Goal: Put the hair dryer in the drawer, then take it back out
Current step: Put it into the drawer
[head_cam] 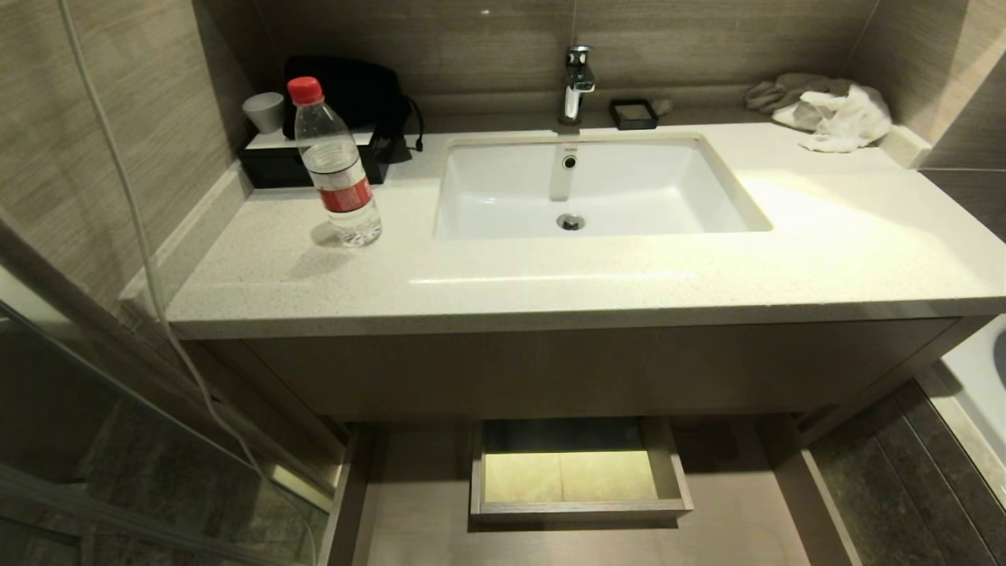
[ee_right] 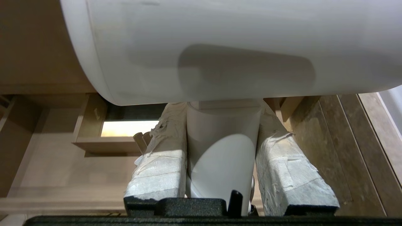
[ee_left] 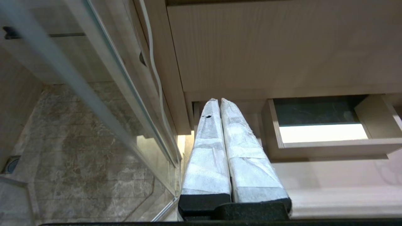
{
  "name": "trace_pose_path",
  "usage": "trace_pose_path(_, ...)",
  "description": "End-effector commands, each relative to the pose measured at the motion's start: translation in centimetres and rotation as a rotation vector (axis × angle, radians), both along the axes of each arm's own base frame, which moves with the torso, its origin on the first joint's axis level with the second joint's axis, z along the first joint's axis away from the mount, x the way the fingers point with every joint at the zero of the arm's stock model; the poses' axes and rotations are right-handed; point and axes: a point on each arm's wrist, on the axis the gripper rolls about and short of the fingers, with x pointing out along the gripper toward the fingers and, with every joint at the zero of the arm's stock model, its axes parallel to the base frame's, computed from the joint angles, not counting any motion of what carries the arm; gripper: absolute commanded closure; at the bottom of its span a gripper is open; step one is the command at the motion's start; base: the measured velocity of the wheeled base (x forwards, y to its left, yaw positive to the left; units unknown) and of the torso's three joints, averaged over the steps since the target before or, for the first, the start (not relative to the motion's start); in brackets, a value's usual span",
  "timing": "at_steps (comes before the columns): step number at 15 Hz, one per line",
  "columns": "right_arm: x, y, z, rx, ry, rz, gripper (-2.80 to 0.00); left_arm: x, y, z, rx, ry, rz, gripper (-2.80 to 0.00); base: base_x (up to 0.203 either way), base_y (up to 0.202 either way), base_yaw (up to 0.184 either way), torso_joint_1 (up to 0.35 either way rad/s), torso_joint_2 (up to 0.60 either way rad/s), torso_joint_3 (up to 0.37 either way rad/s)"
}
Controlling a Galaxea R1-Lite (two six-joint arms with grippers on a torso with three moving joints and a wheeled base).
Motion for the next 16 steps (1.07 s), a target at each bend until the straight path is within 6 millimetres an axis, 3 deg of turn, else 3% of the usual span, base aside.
trace_pose_path(1,0.01,0.00,-0.02,0.000,0.002,0.000,0.00,0.00,0.00,0.00,0.000,0.000,0.000,0.00,0.000,0.000,0.000,-0.359,0.14,-0.206)
trace_pose_path(5,0.02,0.00,-0.04,-0.001,0.003,0.000,0.00,0.00,0.00,0.00,0.000,0.000,0.000,0.00,0.000,0.000,0.000,-0.291,0.10,-0.194)
trace_pose_path(10,0.02,0.00,-0.04,0.002,0.003,0.000,0.00,0.00,0.00,0.00,0.000,0.000,0.000,0.00,0.000,0.000,0.000,-0.037,0.02,-0.016)
trace_pose_path(16,0.02,0.00,-0.01,0.002,0.003,0.000,0.00,0.00,0.00,0.00,0.000,0.000,0.000,0.00,0.000,0.000,0.000,-0.185,0.46,0.268)
